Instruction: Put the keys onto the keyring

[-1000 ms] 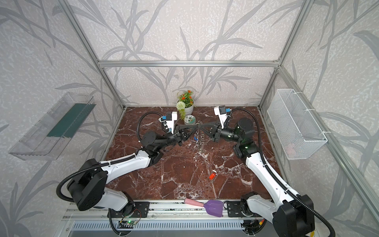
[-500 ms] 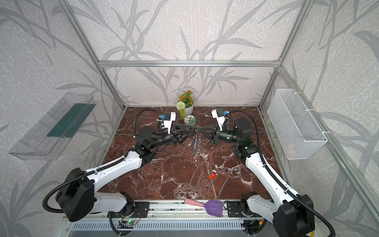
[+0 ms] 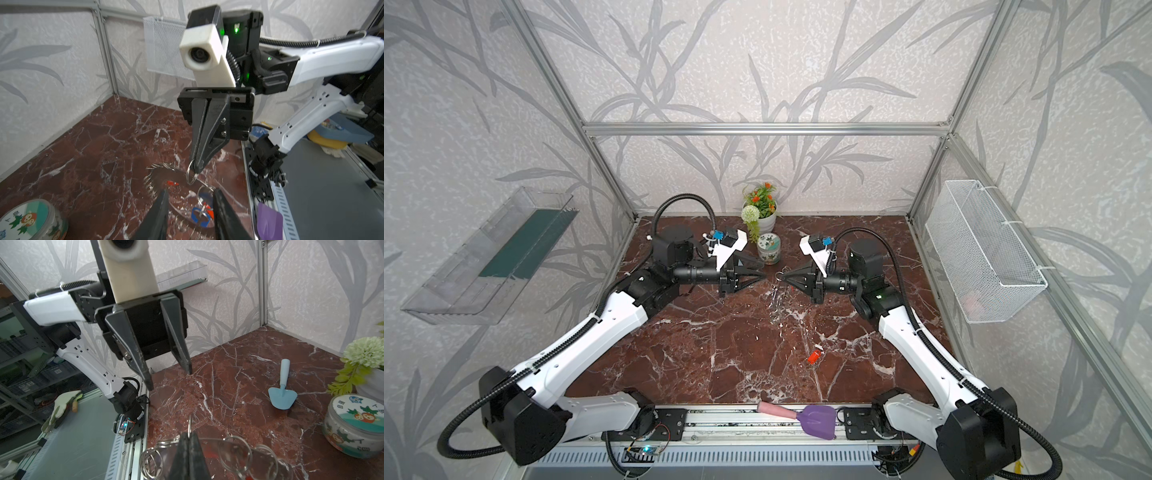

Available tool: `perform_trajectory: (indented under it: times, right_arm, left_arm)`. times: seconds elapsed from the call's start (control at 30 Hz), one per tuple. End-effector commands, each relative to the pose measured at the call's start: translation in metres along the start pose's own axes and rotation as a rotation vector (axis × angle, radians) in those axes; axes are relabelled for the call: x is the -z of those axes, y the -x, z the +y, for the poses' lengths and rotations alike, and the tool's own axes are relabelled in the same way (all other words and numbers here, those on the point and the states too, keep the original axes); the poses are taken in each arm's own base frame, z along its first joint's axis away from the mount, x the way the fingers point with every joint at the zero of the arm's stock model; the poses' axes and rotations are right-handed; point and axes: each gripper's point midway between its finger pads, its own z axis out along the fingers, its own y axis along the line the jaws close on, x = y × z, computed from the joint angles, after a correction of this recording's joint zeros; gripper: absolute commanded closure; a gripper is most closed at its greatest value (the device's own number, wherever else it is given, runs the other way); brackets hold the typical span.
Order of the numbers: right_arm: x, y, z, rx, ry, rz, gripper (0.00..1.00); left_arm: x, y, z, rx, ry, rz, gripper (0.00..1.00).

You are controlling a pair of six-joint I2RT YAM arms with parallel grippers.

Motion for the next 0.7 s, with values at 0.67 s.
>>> perform_trajectory:
  times: [0.67]
  right_arm:
    - [-0.012, 0.007, 0.013, 0.090, 0.078, 0.009, 1.00]
  left_arm:
    - [-0.012, -0.023, -0.020, -0.093, -0.180, 0.196, 0.71]
